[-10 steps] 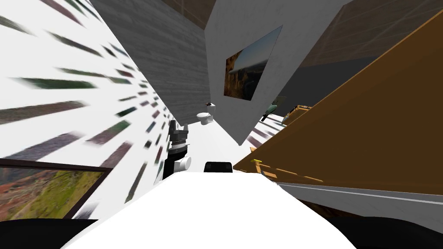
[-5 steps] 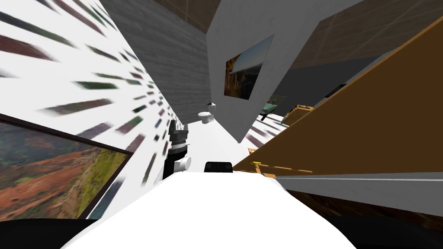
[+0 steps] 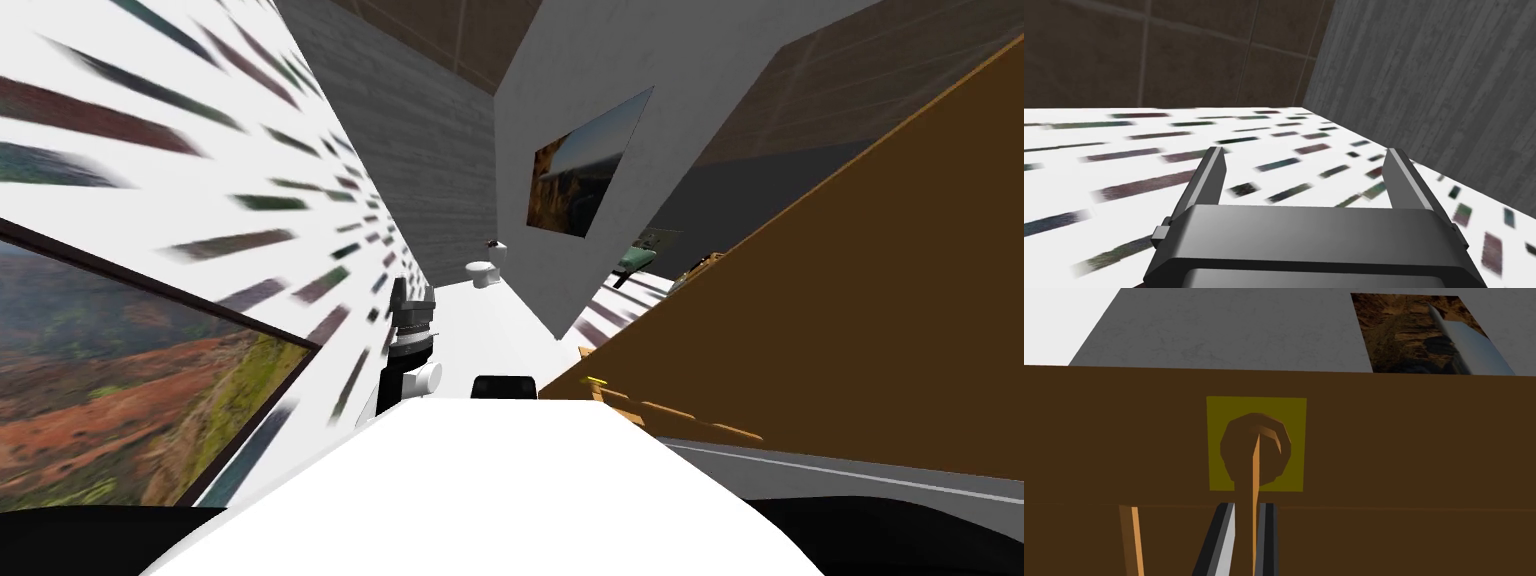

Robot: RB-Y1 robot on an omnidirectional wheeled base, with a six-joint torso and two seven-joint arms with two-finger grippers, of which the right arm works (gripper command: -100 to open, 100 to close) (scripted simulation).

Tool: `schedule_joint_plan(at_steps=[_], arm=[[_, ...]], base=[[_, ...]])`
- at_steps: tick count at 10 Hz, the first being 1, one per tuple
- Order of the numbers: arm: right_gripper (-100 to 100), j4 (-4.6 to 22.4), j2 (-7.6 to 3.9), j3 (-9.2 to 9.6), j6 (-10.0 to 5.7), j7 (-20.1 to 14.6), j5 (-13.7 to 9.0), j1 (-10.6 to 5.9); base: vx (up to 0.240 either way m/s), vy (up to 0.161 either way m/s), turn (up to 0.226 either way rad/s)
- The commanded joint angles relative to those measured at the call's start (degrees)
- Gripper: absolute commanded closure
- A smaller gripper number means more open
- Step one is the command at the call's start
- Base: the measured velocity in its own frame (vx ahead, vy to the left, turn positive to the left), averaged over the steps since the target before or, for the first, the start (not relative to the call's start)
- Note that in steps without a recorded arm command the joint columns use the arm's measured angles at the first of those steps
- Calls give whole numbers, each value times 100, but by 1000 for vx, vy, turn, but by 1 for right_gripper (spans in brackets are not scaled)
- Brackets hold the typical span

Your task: Pull the door open

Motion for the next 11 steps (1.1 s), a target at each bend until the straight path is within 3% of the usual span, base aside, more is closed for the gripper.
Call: schedule_joint_plan(at_steps=[1, 6, 7, 8, 11], arm=[[100, 52, 82, 31, 17, 33, -60, 44], [100, 158, 306, 102, -98, 163, -272, 248], [100, 336, 306, 102, -98, 163, -272, 248], [100, 195, 381, 123, -176, 208, -338, 309], [100, 212, 418, 132, -224, 230, -369, 339]], base=[[68, -8, 291], [-50, 9, 210], [-76, 17, 126], [-92, 21, 213], [-78, 8, 84]])
